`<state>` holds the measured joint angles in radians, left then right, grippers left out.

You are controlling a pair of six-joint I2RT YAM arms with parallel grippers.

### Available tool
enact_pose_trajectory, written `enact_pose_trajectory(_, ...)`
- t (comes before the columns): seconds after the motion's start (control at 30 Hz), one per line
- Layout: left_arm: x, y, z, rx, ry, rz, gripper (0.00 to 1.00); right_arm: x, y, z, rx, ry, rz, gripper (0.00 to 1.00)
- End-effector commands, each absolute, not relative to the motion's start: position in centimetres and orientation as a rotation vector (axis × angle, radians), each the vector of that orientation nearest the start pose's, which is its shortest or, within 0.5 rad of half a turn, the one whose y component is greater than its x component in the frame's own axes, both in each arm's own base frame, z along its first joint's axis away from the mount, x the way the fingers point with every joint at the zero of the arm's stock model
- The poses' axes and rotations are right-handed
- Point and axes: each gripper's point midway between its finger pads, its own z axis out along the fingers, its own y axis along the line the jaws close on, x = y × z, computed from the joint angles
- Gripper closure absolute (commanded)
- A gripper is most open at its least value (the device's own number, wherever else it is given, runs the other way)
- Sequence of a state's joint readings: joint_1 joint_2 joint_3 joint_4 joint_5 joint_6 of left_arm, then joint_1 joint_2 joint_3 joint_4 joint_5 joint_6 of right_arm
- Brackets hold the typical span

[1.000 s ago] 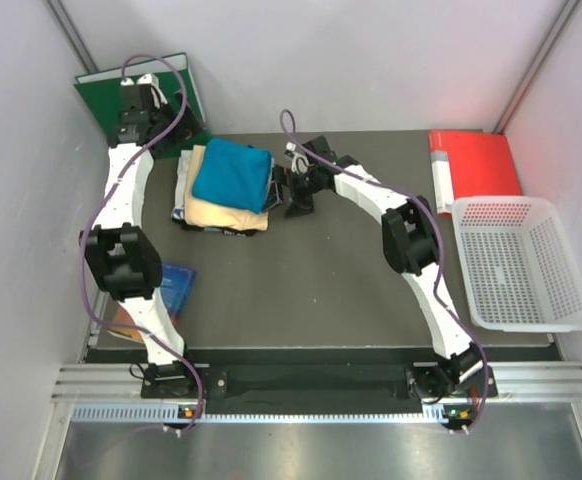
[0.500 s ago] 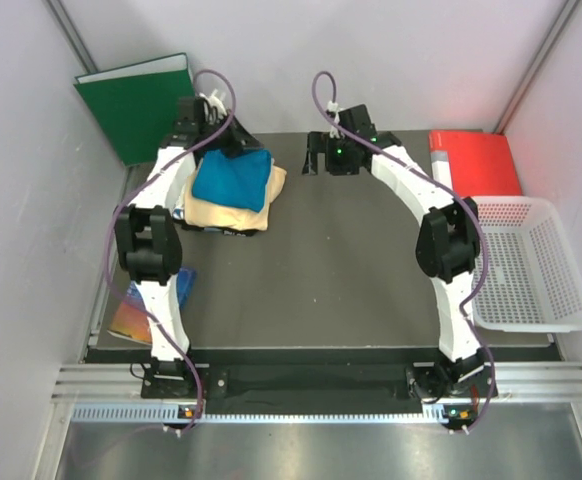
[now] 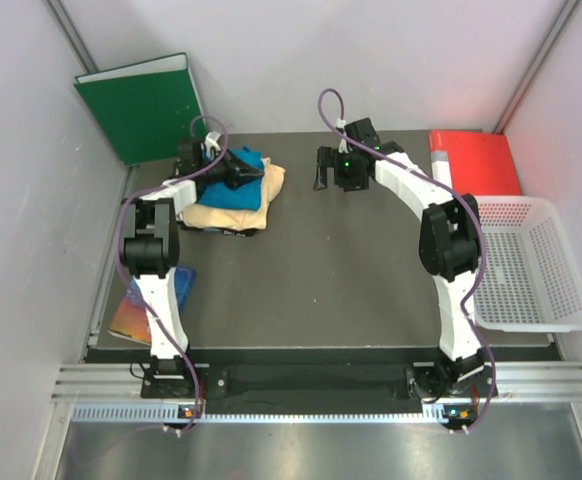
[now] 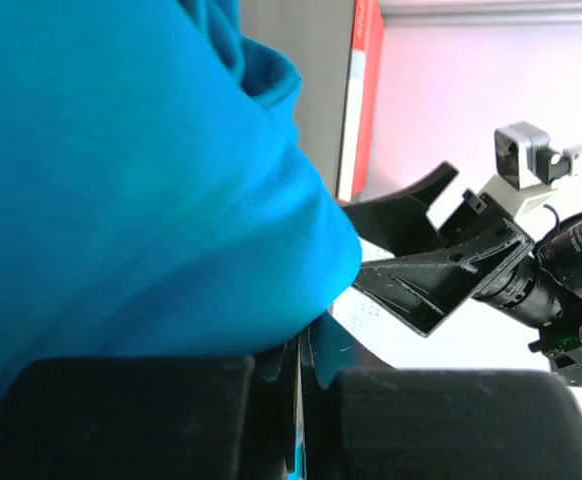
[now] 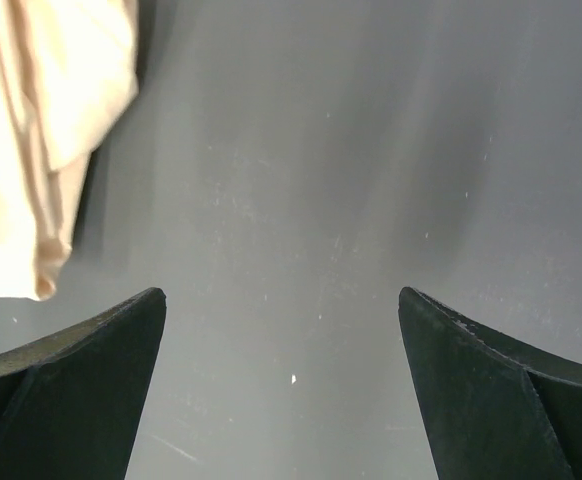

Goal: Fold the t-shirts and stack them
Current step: Neatly place the folded tshirt to the corner

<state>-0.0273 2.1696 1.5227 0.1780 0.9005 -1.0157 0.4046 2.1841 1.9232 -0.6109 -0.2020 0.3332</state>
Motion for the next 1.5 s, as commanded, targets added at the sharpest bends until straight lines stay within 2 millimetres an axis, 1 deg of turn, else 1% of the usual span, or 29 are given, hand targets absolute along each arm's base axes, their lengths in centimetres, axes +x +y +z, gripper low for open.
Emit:
enact_pose_trajectory(0.0, 54.1, -10.6, 9.8, -0.601, 2.188, -1.327, 1.0, 49.3, 26.0, 16.1, -0.193, 2.377, 0.604, 0.0)
enact_pose_trajectory(0.03, 54.3, -9.6, 9.2, -0.585, 2.199, -1.266, 1.0, 49.2, 26.0, 16.0, -0.19, 2.38, 0.605, 0.0)
enact_pose_trajectory(0.1, 54.3, -7.8, 8.7, -0.612, 2.198, -1.239, 1.0, 49.3, 26.0, 16.0, -0.19, 2.38, 0.608, 0.0)
enact_pose_trajectory(0.23, 54.4, -7.2, 7.8, -0.61, 2.236, -1.227, 1.0, 49.5, 26.0, 16.0, -0.19, 2.377, 0.607, 0.0)
enact_pose_trajectory(0.3, 54.6, -7.4, 8.7, -0.584, 2.21, -1.26, 1.0, 49.6, 26.0, 16.2, -0.188, 2.374, 0.607, 0.0)
enact_pose_trajectory(0.33, 54.8, -7.8, 9.9, -0.571, 2.178, -1.295, 1.0, 49.6, 26.0, 16.2, -0.187, 2.372, 0.606, 0.0)
enact_pose_trajectory(0.4, 55.0, -9.0, 12.2, -0.487, 2.136, -1.341, 1.0, 49.6, 25.8, 16.2, -0.182, 2.376, 0.603, 0.0)
enact_pose_trajectory(0.43, 55.4, -9.3, 14.8, -0.428, 2.097, -1.341, 1.0, 49.6, 25.9, 16.2, -0.183, 2.374, 0.602, 0.0)
enact_pose_trajectory(0.47, 55.5, -10.1, 16.1, -0.389, 2.083, -1.348, 1.0, 49.6, 25.8, 16.1, -0.183, 2.375, 0.598, 0.0)
enact_pose_trajectory(0.5, 55.3, -10.6, 18.5, -0.335, 2.048, -1.362, 1.0, 49.6, 25.8, 16.2, -0.183, 2.375, 0.596, 0.0)
enact_pose_trajectory(0.53, 55.4, -11.1, 20.5, -0.305, 2.015, -1.378, 1.0, 49.6, 25.7, 16.1, -0.178, 2.377, 0.594, 0.0)
enact_pose_trajectory(0.57, 55.4, -11.9, 22.1, -0.259, 1.983, -1.394, 1.0, 49.5, 25.7, 16.1, -0.178, 2.38, 0.593, 0.0)
enact_pose_trajectory(0.6, 55.0, -12.4, 24.1, -0.215, 1.949, -1.417, 1.0, 49.5, 25.6, 16.0, -0.177, 2.381, 0.591, 0.0)
enact_pose_trajectory(0.63, 54.8, -12.8, 25.2, -0.217, 1.933, -1.45, 1.0, 49.5, 25.6, 16.1, -0.178, 2.379, 0.589, 0.0)
enact_pose_trajectory(0.7, 54.2, -14.2, 27.2, -0.153, 1.891, -1.488, 1.0, 49.5, 25.6, 15.9, -0.179, 2.384, 0.587, 0.0)
enact_pose_trajectory(0.73, 53.9, -14.6, 27.7, -0.153, 1.886, -1.511, 1.0, 49.5, 25.5, 15.9, -0.176, 2.385, 0.584, 0.0)
enact_pose_trajectory(0.77, 53.6, -15.4, 27.9, -0.131, 1.887, -1.527, 1.0, 49.5, 25.5, 15.9, -0.177, 2.387, 0.585, 0.0)
enact_pose_trajectory(0.83, 53.1, -16.3, 27.9, -0.105, 1.896, -1.547, 1.0, 49.4, 25.5, 15.8, -0.176, 2.388, 0.583, 0.0)
enact_pose_trajectory(0.87, 53.0, -16.5, 27.8, -0.098, 1.902, -1.554, 1.0, 49.4, 25.5, 15.8, -0.176, 2.387, 0.583, 0.0)
enact_pose_trajectory(0.9, 52.4, -18.0, 27.2, -0.073, 1.928, -1.576, 1.0, 49.4, 25.5, 15.7, -0.176, 2.39, 0.583, 0.0)
enact_pose_trajectory(0.97, 51.7, -19.0, 26.7, -0.054, 1.951, -1.595, 1.0, 49.3, 25.5, 15.5, -0.175, 2.395, 0.582, 0.0)
enact_pose_trajectory(1.03, 51.0, -19.3, 25.3, -0.068, 1.978, -1.607, 1.0, 49.2, 25.4, 15.4, -0.174, 2.399, 0.579, 0.0)
enact_pose_trajectory(1.07, 50.3, -19.5, 24.0, -0.092, 2.007, -1.617, 1.0, 49.2, 25.2, 15.3, -0.17, 2.404, 0.576, 0.0)
enact_pose_trajectory(1.17, 49.2, -19.5, 22.1, -0.111, 2.043, -1.626, 1.0, 49.0, 25.0, 15.0, -0.167, 2.41, 0.575, 0.0)
enact_pose_trajectory(1.27, 47.2, -19.5, 18.8, -0.17, 2.124, -1.629, 1.0, 48.9, 24.8, 14.8, -0.163, 2.415, 0.577, 0.0)
enact_pose_trajectory(1.33, 46.4, -19.5, 17.4, -0.171, 2.16, -1.622, 1.0, 49.0, 24.7, 14.7, -0.158, 2.417, 0.582, 0.0)
enact_pose_trajectory(1.37, 45.6, -19.5, 16.2, -0.203, 2.2, -1.625, 1.0, 48.9, 24.6, 14.5, -0.159, 2.422, 0.581, 0.0)
enact_pose_trajectory(1.43, 45.2, -19.4, 15.4, -0.186, 2.224, -1.601, 1.0, 49.0, 24.5, 14.4, -0.152, 2.424, 0.583, 0.0)
enact_pose_trajectory(1.47, 45.2, -19.3, 15.4, -0.185, 2.232, -1.592, 1.0, 49.1, 24.6, 14.5, -0.155, 2.421, 0.586, 0.0)
